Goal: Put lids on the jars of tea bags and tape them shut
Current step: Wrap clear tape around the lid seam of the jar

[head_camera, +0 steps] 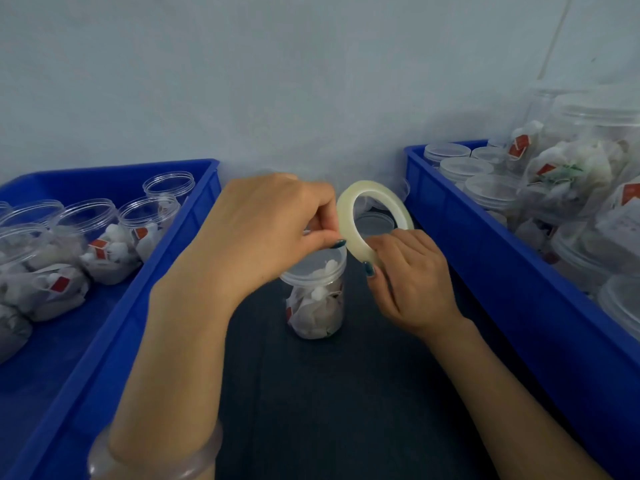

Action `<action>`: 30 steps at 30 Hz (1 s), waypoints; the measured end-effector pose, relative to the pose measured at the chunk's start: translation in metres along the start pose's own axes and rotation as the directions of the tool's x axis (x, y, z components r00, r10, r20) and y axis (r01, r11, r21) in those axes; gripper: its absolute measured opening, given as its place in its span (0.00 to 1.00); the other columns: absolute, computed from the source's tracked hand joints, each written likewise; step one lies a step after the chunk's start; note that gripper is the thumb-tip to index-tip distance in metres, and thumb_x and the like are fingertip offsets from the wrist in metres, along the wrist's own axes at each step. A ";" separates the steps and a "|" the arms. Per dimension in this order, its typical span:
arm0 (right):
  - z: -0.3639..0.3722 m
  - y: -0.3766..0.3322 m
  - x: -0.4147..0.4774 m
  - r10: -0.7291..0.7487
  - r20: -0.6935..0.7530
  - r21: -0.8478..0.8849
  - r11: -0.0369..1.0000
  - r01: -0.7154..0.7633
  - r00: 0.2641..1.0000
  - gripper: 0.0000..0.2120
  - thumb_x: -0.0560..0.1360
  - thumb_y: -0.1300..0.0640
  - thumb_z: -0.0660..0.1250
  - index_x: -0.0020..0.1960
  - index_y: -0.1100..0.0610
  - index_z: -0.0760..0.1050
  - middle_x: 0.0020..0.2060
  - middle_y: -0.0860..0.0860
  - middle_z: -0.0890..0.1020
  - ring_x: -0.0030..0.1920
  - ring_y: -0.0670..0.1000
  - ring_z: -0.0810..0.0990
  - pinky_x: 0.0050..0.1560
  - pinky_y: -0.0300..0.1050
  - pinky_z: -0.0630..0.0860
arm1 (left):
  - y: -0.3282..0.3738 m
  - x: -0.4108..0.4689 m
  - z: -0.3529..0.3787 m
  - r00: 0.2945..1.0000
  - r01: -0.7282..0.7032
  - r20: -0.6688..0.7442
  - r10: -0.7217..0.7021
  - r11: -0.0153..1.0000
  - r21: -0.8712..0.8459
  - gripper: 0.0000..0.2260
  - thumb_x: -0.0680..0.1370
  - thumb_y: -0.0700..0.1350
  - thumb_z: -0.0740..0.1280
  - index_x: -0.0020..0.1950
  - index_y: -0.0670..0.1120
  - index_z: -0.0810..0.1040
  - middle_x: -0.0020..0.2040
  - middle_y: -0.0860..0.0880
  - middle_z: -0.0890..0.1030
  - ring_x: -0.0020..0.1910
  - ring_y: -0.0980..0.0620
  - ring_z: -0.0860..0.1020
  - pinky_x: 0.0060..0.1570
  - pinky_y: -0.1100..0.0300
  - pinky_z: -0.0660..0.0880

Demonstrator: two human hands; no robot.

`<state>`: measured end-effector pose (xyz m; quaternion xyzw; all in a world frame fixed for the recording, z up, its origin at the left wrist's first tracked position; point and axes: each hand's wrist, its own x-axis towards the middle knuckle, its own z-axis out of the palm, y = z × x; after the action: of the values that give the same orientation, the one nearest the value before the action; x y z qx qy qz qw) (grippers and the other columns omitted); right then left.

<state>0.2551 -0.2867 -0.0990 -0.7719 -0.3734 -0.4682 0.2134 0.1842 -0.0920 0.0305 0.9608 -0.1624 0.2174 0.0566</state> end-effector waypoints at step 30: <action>0.010 0.023 -0.017 0.004 -0.099 -0.211 0.977 -0.025 0.995 0.26 0.82 0.40 0.63 0.34 0.58 0.72 0.29 0.51 0.76 0.35 0.54 0.74 0.48 0.51 0.67 | -0.017 -0.097 0.038 0.960 0.225 -0.143 -0.240 0.968 -0.114 0.05 0.74 0.56 0.70 0.42 0.58 0.76 0.38 0.61 0.78 0.38 0.60 0.72 0.33 0.65 0.67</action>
<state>0.2741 -0.3004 -0.1180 -0.7691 -0.3048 -0.5410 0.1514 0.1222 -0.0554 -0.0469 0.9494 -0.0538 0.2757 0.1406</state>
